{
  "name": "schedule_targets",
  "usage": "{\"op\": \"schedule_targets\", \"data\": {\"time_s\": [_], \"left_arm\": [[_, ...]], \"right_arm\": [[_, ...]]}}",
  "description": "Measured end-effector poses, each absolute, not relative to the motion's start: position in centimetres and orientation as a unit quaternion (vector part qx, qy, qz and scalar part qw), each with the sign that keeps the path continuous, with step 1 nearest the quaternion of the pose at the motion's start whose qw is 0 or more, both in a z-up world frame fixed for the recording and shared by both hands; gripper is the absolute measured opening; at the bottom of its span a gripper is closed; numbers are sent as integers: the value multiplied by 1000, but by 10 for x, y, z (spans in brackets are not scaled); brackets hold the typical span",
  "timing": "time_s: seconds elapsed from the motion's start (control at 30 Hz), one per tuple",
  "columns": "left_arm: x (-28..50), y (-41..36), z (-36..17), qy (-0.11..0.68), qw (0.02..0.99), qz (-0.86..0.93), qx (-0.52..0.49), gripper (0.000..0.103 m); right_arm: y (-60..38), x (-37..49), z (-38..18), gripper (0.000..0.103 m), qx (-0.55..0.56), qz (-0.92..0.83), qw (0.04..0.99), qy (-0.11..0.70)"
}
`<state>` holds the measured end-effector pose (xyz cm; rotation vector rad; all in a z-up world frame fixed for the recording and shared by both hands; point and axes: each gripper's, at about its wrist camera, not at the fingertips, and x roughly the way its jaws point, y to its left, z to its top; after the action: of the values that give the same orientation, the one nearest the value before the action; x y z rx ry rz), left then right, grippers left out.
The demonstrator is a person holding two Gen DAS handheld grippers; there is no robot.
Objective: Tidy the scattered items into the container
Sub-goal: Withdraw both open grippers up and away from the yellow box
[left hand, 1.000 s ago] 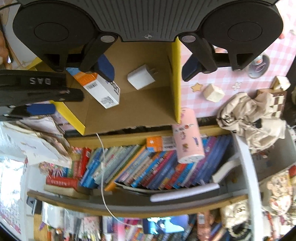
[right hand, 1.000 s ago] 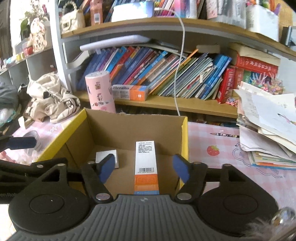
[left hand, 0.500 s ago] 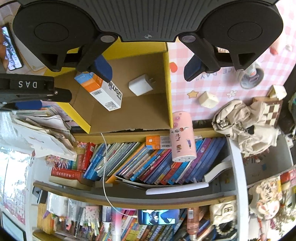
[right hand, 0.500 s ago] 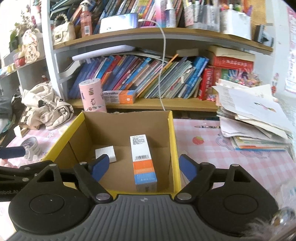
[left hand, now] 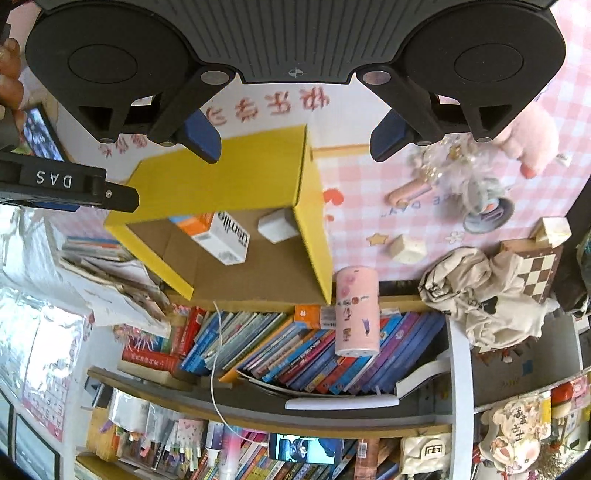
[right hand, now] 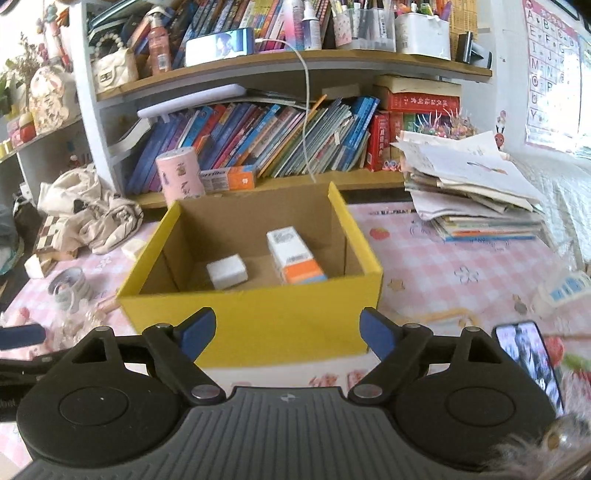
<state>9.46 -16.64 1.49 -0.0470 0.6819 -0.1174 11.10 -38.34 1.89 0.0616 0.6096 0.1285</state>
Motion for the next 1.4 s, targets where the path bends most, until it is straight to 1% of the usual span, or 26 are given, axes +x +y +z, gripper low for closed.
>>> {"op": "schedule_targets", "data": {"time_s": [0.23,0.47,0.7,0.83,0.93,1.4], "left_arm": [[69,-140,3,355,932,-65,-34,90],[52,-124,-4,385,919,-80,-25,90],[35,-93,-5,390,919,-54,-36,92],[29,-77,-7,396,916,-37,-46,92],[24,-68,-7,401,915,-24,-47,96],[-10,-21,-6,391,917,24,-82,96]], "right_arm": [[-351,74,5,85,8,63,943,327],[-326,55,-11,91,18,60,926,372],[-301,42,-12,92,23,62,923,380],[-283,35,-12,100,4,73,922,379],[-270,31,-11,100,-10,83,920,382],[-220,19,-12,101,-48,136,908,394]]}}
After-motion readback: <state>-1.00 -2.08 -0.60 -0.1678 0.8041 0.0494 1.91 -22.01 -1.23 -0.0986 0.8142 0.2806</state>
